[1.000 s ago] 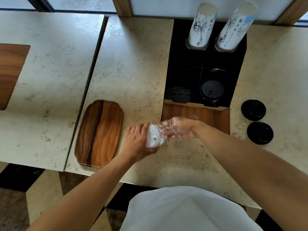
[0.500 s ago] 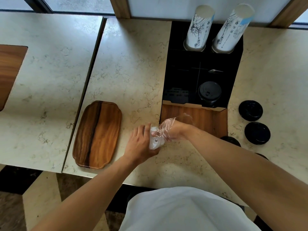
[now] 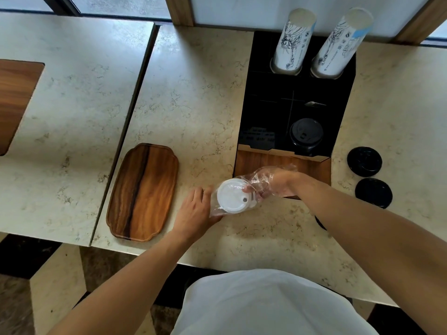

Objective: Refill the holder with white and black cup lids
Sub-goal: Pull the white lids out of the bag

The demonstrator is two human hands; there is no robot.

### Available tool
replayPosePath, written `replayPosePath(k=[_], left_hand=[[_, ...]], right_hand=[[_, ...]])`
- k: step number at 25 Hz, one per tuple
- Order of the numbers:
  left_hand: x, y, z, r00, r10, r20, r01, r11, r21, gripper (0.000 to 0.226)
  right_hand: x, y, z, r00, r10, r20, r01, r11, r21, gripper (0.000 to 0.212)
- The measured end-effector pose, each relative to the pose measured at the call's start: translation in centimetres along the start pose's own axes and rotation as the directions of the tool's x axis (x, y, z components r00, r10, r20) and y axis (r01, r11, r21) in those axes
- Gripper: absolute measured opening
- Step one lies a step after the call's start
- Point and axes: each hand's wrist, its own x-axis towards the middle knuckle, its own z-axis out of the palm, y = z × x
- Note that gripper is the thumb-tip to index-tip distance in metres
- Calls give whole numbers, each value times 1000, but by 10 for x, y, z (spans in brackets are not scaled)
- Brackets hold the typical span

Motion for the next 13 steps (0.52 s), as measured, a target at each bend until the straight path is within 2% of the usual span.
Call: replayPosePath(k=[2, 4, 8, 11, 13], left_hand=[[-1, -4, -1, 1000, 16, 18, -17, 1000, 24, 80], [-2, -7, -3, 1000, -10, 29, 9, 1000, 28, 78], [-12, -23, -7, 996, -76, 42, 72, 993, 95, 79], [-21, -23, -9, 995, -88, 45, 78, 980, 183, 89], [-22, -15, -11, 995, -104, 11, 99, 969, 227, 104]], right_hand=[[-6, -1, -4, 1000, 16, 27, -16, 1000, 27, 35], [-4, -1, -6, 999, 32, -9, -32, 999, 27, 46], [-1, 6, -19, 996, 52, -76, -55, 997, -45, 29], [-1, 12, -20, 998, 43, -50, -46, 997, -61, 36], [-1, 12, -14, 998, 21, -59, -25, 998, -53, 36]])
